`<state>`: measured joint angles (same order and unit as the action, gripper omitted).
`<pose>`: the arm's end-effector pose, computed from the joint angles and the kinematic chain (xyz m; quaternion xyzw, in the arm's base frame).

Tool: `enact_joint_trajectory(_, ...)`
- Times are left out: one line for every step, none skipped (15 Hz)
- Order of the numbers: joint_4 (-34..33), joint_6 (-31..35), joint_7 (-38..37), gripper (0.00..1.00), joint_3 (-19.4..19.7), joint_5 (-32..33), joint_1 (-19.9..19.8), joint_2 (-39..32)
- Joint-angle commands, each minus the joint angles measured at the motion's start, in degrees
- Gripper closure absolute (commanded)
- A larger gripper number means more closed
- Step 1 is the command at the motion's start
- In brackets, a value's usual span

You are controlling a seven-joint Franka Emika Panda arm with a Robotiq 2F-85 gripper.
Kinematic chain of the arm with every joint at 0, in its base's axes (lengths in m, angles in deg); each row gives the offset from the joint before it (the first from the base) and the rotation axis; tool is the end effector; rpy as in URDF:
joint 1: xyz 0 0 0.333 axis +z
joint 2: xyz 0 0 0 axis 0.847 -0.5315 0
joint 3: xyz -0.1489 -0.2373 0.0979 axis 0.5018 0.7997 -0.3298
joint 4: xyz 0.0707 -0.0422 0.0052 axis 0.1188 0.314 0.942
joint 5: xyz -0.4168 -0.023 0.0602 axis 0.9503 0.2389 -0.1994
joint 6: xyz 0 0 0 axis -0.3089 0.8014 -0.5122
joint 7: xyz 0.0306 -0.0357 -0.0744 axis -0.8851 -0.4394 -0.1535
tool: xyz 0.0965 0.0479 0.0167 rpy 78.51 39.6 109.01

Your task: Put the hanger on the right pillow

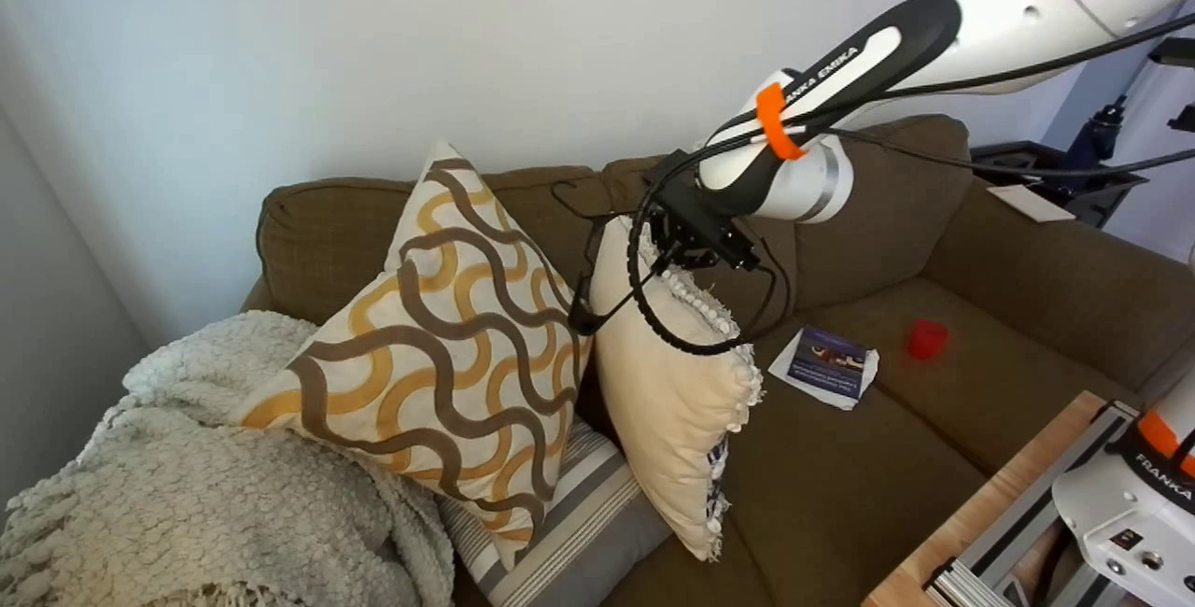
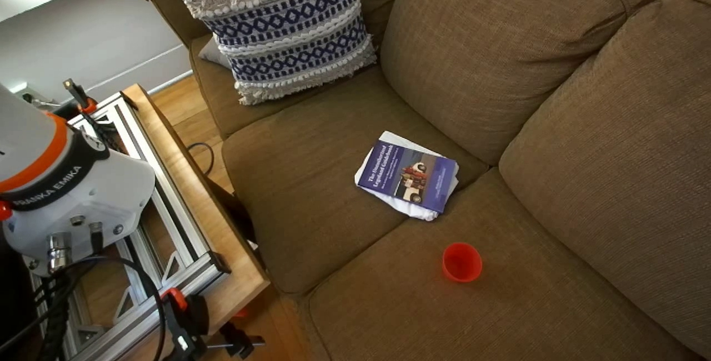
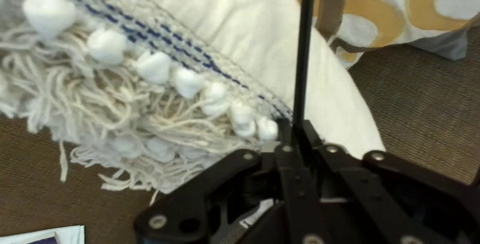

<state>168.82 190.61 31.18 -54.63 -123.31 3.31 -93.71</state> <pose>0.5331 0.2459 0.2182 -0.8394 0.4984 -0.1070 0.1884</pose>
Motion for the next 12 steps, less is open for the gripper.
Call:
enact_joint_trajectory(-8.5,0.6,-1.0,0.98,-13.5,2.3,-14.5,-8.3)
enact_joint_trajectory(-10.0,1.0,-1.4,0.91,-16.1,3.6,-17.0,-9.4)
enact_joint_trajectory(-11.1,1.7,-1.2,0.66,-18.2,5.6,-19.1,-9.8)
enact_joint_trajectory(-11.8,2.1,-0.8,0.65,-20.5,7.1,-21.3,-9.6)
enact_joint_trajectory(-11.6,1.6,-0.7,0.60,-21.8,9.8,-22.6,-8.1)
enact_joint_trajectory(-10.8,1.6,-0.4,0.53,-22.8,12.4,-23.5,-6.5)
enact_joint_trajectory(-8.9,1.5,-0.7,0.46,-22.9,15.6,-23.6,-3.7)
enact_joint_trajectory(-7.4,1.8,-1.4,0.37,-22.6,19.1,-23.4,-1.8)
enact_joint_trajectory(-5.1,2.6,-1.7,0.31,-22.7,22.1,-23.4,1.4)
enact_joint_trajectory(-3.5,4.0,-1.8,0.22,-23.3,24.3,-23.9,4.0)
enact_joint_trajectory(-1.7,6.4,-1.0,0.15,-24.9,25.0,-25.2,7.2)
enact_joint_trajectory(-0.2,8.8,-0.8,0.08,-26.2,25.4,-26.1,9.7)
